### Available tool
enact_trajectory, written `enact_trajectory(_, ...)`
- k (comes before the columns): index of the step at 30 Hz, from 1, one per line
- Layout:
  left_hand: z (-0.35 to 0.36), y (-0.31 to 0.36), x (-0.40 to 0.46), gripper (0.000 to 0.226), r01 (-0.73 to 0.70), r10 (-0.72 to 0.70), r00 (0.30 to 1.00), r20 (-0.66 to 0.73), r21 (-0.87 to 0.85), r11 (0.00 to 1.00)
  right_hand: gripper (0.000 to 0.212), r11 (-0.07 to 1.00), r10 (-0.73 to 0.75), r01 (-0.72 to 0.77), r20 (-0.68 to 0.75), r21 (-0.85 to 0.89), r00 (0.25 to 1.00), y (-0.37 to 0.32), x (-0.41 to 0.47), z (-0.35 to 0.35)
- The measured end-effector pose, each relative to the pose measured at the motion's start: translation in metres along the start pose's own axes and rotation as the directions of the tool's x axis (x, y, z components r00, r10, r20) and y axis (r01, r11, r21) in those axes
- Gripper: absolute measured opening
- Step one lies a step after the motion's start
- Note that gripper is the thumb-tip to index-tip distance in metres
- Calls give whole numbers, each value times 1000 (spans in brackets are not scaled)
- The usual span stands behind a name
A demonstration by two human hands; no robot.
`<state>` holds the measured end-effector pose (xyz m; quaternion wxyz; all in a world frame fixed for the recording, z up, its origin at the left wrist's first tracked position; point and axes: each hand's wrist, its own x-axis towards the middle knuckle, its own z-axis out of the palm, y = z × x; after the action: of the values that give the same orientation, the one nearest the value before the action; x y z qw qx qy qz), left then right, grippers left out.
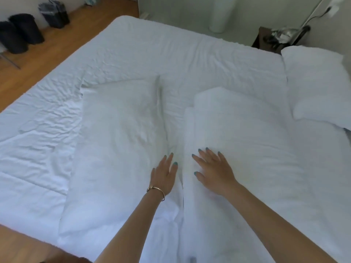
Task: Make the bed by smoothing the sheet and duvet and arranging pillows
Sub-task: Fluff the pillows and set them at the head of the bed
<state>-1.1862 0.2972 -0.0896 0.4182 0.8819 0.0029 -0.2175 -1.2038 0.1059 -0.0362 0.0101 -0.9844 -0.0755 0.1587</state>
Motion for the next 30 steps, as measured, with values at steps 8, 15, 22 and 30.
enact_trajectory(8, 124, 124, -30, 75, 12, -68, 988, 141, 362, 932, 58, 802, 478, -505, 166, 318, 863, 137, -122, 57)
enact_trajectory(15, 142, 133, -12, 119, 386, -363, 915, -175, 125, 914, 69, 717, 497, -562, 263, 412, 827, 238, -136, 75)
enact_trajectory(22, 127, 107, 20, 141, 403, -415, 892, -179, -104, 909, 103, 553, 542, -625, 332, 551, 772, 313, -101, 72)
enact_trajectory(30, 130, 69, 86, 147, 202, -224, 965, -136, -157, 967, 135, 403, 557, -523, 252, 751, 791, 356, -48, 95)
